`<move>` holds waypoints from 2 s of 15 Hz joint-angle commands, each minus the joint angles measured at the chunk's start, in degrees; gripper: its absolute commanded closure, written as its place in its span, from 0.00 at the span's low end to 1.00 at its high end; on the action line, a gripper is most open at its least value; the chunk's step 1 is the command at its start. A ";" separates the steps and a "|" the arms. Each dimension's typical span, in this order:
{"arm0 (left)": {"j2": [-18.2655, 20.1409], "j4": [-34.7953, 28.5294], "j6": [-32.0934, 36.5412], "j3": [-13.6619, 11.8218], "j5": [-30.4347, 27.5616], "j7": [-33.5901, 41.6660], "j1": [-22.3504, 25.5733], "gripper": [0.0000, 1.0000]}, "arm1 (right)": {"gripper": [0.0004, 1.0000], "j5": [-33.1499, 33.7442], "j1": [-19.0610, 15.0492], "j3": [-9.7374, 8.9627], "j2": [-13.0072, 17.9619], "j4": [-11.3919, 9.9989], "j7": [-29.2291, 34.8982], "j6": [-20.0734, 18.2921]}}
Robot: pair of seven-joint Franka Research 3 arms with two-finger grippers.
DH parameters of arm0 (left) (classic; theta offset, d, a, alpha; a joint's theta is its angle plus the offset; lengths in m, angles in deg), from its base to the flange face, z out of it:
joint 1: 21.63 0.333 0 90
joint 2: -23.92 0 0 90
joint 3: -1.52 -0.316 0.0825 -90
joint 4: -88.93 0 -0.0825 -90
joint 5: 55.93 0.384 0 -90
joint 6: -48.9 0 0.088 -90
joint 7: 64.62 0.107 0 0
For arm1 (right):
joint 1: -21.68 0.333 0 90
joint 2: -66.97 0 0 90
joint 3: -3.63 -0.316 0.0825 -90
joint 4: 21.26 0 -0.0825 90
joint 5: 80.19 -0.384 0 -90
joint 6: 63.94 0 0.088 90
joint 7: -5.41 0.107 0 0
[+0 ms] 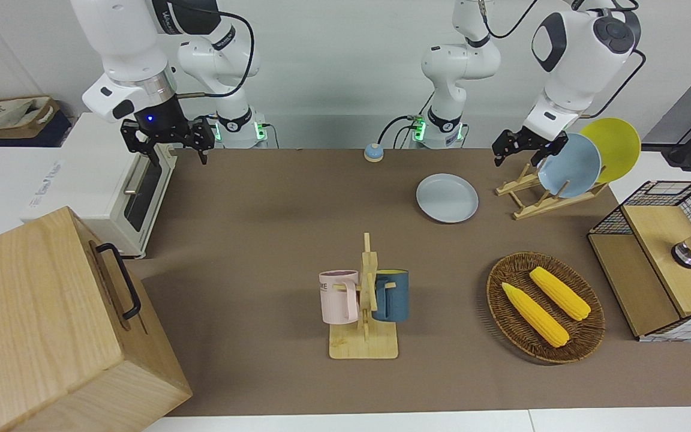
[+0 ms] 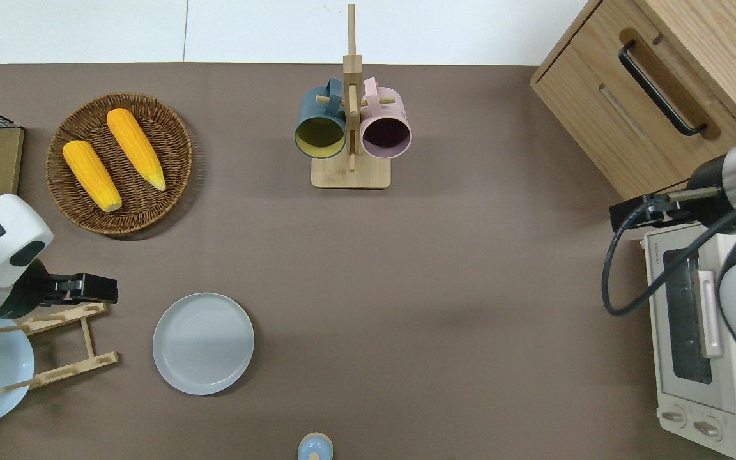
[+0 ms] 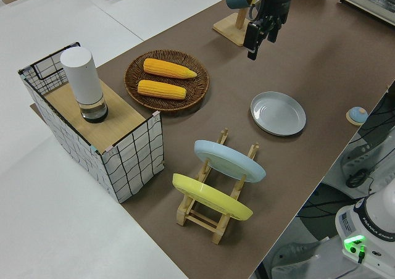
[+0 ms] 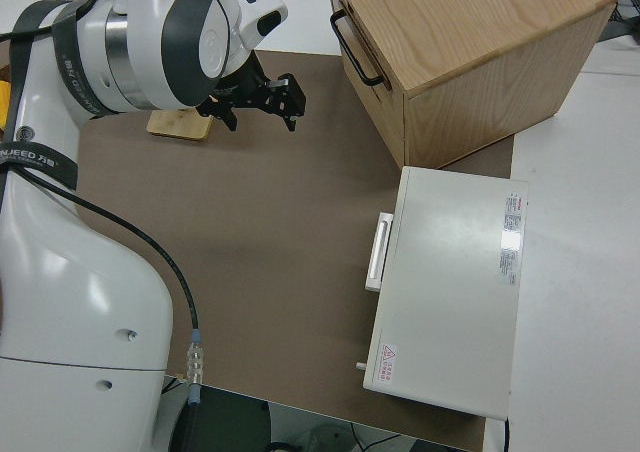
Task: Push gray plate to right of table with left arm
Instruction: 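Move the left gripper toward the edge of the light gray plate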
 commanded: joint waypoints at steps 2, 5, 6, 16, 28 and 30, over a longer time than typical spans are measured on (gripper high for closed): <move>7.29 -13.73 -9.91 -0.35 -0.16 -0.44 -0.61 0.01 | 0.02 -0.40 -0.04 0.01 0.33 0.08 0.27 -0.59; 10.02 -19.37 -13.52 -0.35 -0.16 -0.70 -0.61 0.01 | 0.02 -0.40 -0.04 0.01 0.33 0.08 0.18 -0.59; 10.81 -20.78 -14.66 -0.35 -0.25 -1.05 -0.61 0.01 | 0.02 -0.40 -0.04 0.01 0.33 0.08 0.18 -0.59; 13.45 -31.41 -24.41 0.18 -0.16 -2.90 -0.70 0.01 | 0.02 -0.40 -0.04 0.01 0.33 0.08 0.18 -0.59; 10.82 -43.90 -45.15 0.27 -0.16 -2.99 -0.87 0.01 | 0.02 -0.40 -0.04 0.01 0.33 0.08 0.18 -0.59; 9.07 -45.22 -49.19 0.27 -0.25 -2.99 -1.66 0.01 | 0.02 -0.40 -0.04 0.01 0.33 0.08 0.18 -0.59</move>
